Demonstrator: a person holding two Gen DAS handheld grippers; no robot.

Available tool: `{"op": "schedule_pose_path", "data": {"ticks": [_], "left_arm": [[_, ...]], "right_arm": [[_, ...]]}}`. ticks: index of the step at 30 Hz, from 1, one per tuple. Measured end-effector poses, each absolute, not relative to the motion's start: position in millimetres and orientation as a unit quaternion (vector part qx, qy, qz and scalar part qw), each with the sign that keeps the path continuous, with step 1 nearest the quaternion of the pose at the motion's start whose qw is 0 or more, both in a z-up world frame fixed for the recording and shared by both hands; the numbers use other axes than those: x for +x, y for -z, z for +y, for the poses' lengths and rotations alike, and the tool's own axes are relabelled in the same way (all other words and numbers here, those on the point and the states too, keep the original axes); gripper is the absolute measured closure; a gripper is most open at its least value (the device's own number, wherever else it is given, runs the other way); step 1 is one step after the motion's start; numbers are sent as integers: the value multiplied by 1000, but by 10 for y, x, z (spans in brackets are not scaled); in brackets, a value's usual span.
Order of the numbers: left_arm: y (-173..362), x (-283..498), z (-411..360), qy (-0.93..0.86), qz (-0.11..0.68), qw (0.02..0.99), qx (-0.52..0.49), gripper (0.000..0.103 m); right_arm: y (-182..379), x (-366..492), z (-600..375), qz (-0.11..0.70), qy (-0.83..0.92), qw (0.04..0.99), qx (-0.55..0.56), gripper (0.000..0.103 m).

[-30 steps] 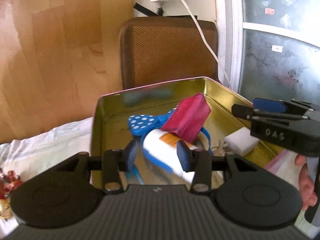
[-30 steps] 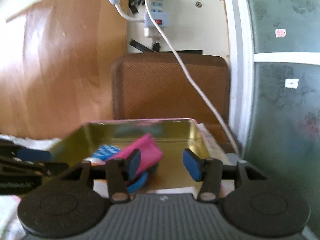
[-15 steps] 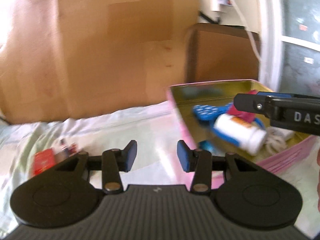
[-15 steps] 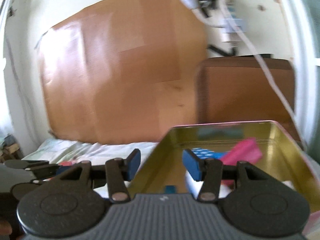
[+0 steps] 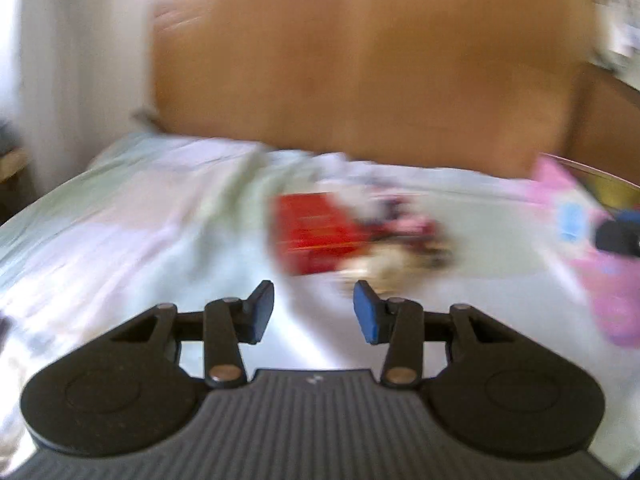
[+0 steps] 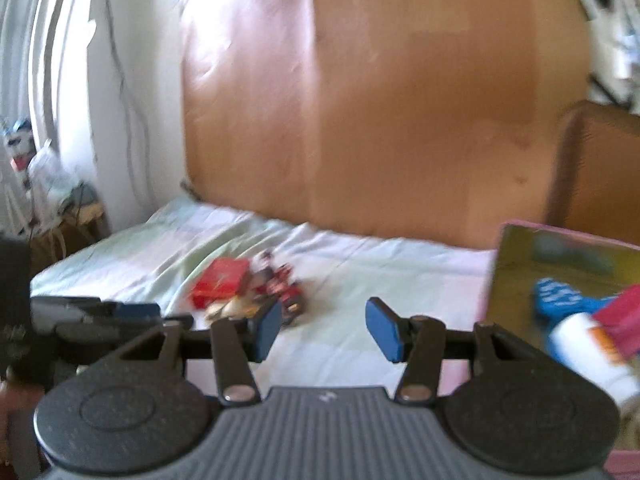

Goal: Organize rigid objects
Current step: 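Move the right tool back to the red pirate figurine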

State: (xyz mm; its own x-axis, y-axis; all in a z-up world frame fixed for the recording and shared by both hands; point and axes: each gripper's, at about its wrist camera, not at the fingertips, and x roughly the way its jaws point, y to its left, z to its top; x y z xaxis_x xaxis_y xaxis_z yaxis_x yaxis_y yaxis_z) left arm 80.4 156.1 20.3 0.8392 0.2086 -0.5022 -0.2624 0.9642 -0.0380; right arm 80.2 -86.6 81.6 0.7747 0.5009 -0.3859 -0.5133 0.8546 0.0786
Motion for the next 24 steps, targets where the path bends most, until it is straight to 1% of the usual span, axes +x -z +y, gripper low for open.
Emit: {"op": "schedule_pose_path", "data": {"ticks": [3, 6, 9, 13, 16, 18, 21, 22, 24], "left_arm": [[-124, 878, 1815, -163, 256, 950, -74, 57], [-101, 903, 1919, -156, 257, 946, -119, 57], [-104, 828, 1885, -157, 240, 950, -119, 57], [-114, 800, 1816, -154, 222, 957, -100, 56], [-110, 788, 1783, -151, 217, 960, -89, 56], [-115, 750, 1771, -150, 216, 961, -88, 56], [-110, 755, 1773, -152, 221, 959, -88, 56], [-109, 758, 1776, -153, 222, 959, -87, 56], [-108, 780, 1786, -153, 224, 959, -85, 56]], "right_arm": [[-745, 929, -607, 221, -286, 932, -17, 55], [-678, 1049, -372, 234, -294, 926, -25, 55], [-596, 1202, -114, 233, -284, 928, -65, 55], [-491, 1518, 87, 253, -274, 924, -81, 54], [-403, 1750, 168, 287, -292, 911, -59, 52], [-361, 1839, 210, 301, -298, 904, -46, 48], [-270, 1916, 278, 312, -290, 903, -49, 49], [-237, 1908, 282, 304, -286, 907, -50, 54], [-220, 1888, 283, 295, -283, 911, -53, 55]]}}
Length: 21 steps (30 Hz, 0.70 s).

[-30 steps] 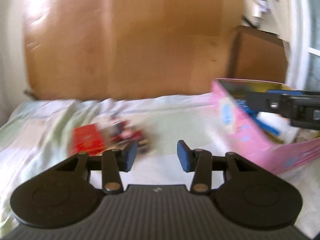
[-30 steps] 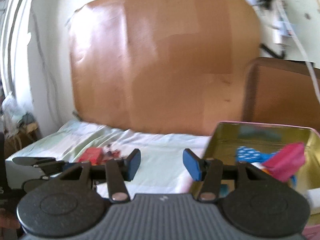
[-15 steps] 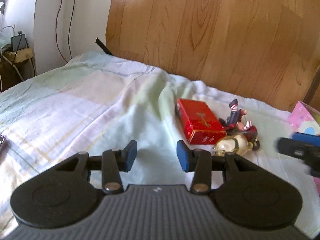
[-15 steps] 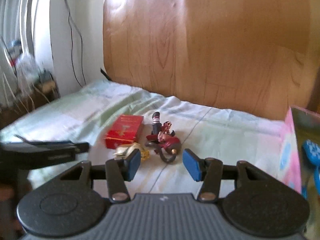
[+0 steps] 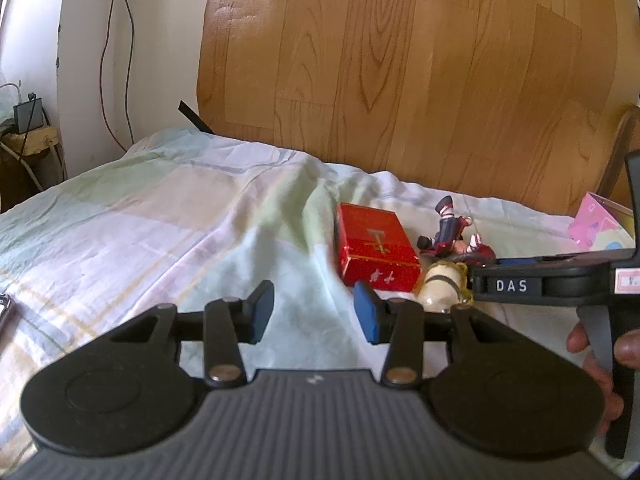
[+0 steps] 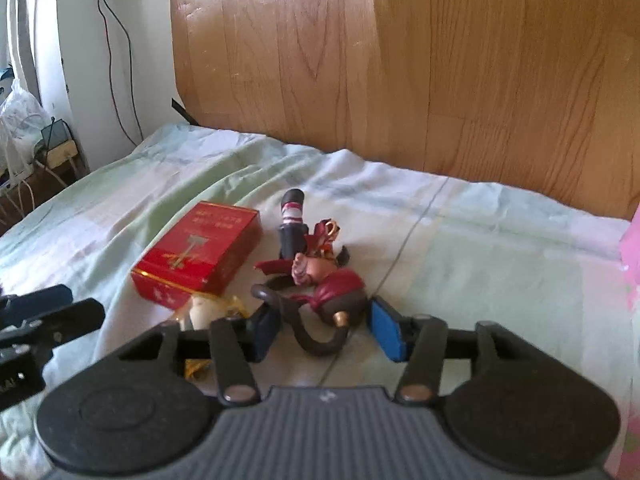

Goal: Organize rigid objects
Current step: 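Move the right tool back to the red pirate figurine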

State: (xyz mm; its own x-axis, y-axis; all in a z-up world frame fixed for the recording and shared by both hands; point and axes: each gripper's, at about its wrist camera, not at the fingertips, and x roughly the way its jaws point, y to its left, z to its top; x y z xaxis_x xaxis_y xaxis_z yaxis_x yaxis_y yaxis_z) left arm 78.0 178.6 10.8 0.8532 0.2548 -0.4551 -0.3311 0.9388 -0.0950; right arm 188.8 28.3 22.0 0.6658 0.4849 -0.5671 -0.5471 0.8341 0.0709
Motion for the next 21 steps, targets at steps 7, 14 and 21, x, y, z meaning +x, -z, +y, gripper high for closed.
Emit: {"op": "schedule_pose_path", "data": {"ticks": [7, 14, 21], "left_arm": [[-104, 828, 1803, -151, 230, 958, -82, 56], [-102, 826, 1797, -153, 234, 957, -79, 55], [-93, 831, 1805, -152, 237, 957, -74, 53]], "right_arm": [[-246, 1855, 212, 302, -263, 915, -43, 56], [-235, 1704, -82, 314, -243, 918, -11, 56], [-239, 1315, -342, 309, -246, 919, -16, 56]]}}
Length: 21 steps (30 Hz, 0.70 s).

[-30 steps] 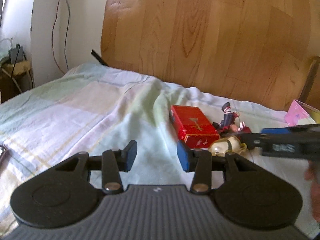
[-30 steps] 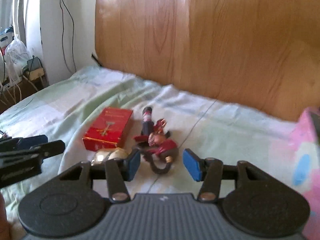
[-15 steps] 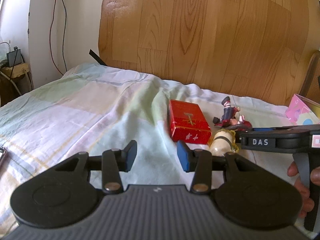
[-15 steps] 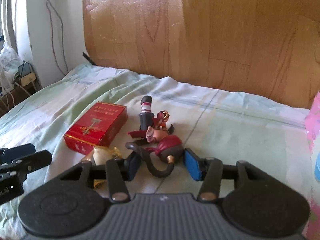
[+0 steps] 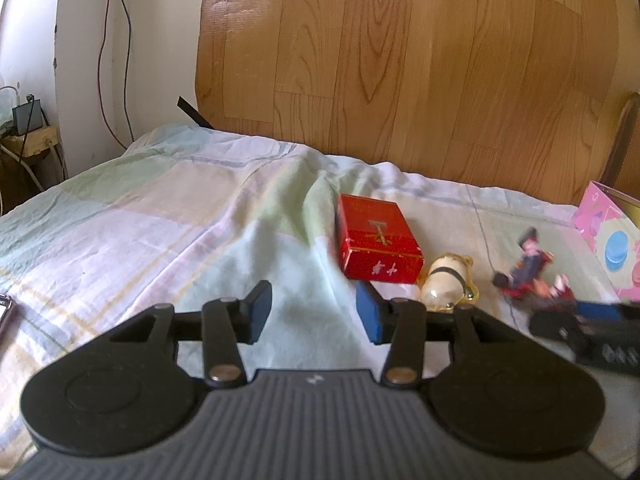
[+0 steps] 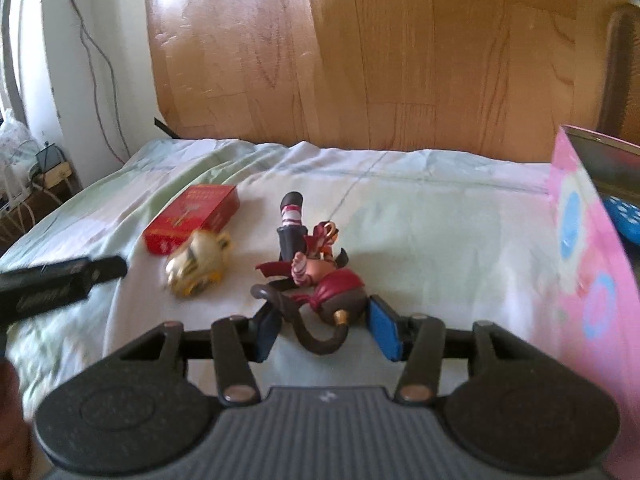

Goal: Organize rigid objects
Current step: 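Move the right tool back to the red pirate figurine, then close the right tool around the red pirate figurine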

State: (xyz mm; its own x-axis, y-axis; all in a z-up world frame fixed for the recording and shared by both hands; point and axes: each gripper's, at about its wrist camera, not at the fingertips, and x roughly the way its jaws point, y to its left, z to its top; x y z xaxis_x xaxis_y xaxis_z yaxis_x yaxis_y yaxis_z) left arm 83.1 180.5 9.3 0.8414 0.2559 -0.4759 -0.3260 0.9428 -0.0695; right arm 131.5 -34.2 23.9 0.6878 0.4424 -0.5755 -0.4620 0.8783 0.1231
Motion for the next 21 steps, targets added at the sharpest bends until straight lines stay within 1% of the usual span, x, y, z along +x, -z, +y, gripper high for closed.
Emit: {"op": "schedule_pose_path", "data": {"ticks": [6, 14, 18, 21], "left_arm": [[-88, 866, 1824, -147, 241, 957, -65, 50], [-79, 876, 1800, -152, 248, 955, -55, 48], [-73, 874, 1785, -156, 251, 954, -48, 47], [-69, 889, 1797, -157, 253, 954, -45, 46]], "right_arm": [[-254, 954, -612, 312, -259, 914, -18, 55], [-237, 485, -813, 290, -269, 916, -68, 55], [-234, 448, -858, 287, -270, 917, -61, 55], [-228, 437, -867, 287, -273, 916, -59, 52]]}}
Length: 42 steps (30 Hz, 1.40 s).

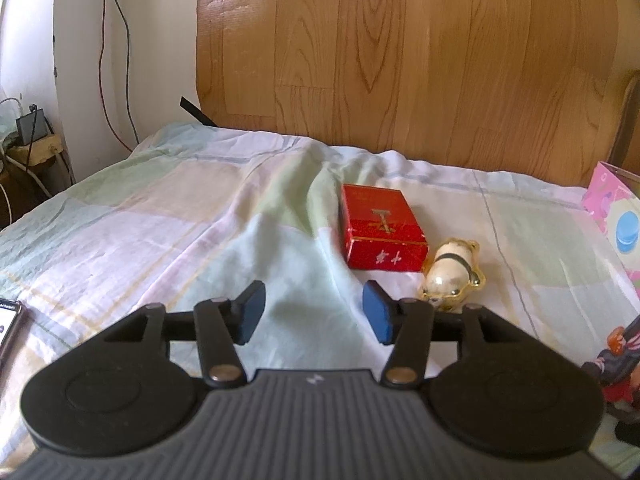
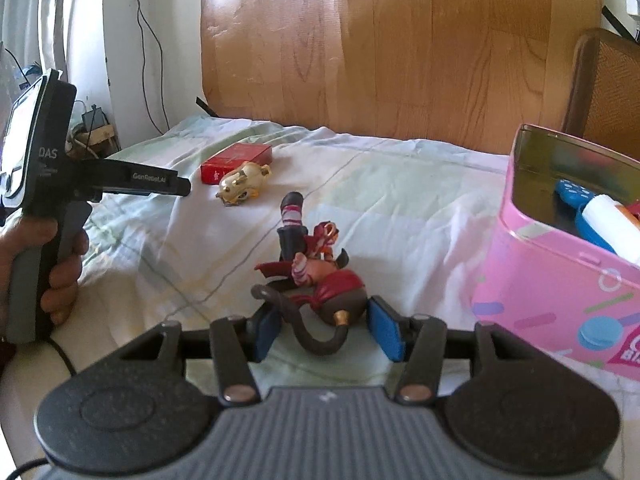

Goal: Organize rigid objects
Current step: 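Close the right tool around the red pirate figurine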

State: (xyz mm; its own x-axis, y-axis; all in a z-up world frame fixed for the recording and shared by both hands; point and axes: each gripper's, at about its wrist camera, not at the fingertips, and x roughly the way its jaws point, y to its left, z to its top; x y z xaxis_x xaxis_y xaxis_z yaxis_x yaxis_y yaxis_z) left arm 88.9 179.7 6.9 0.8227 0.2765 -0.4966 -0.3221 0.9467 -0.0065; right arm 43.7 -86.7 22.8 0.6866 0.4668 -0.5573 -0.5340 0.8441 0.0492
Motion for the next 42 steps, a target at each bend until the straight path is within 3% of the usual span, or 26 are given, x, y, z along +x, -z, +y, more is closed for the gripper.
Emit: {"op": "schedule_pose_path", "data": {"ticks": [22, 42], "left_arm": [[-32, 969, 1831, -158, 273, 949, -28, 44], [-6, 1013, 1723, -181, 282, 942, 35, 41]], "right_arm": [[-249, 436, -987, 288, -300, 909, -23, 40], [-294, 348, -1055, 273, -308, 911, 0, 36]]}}
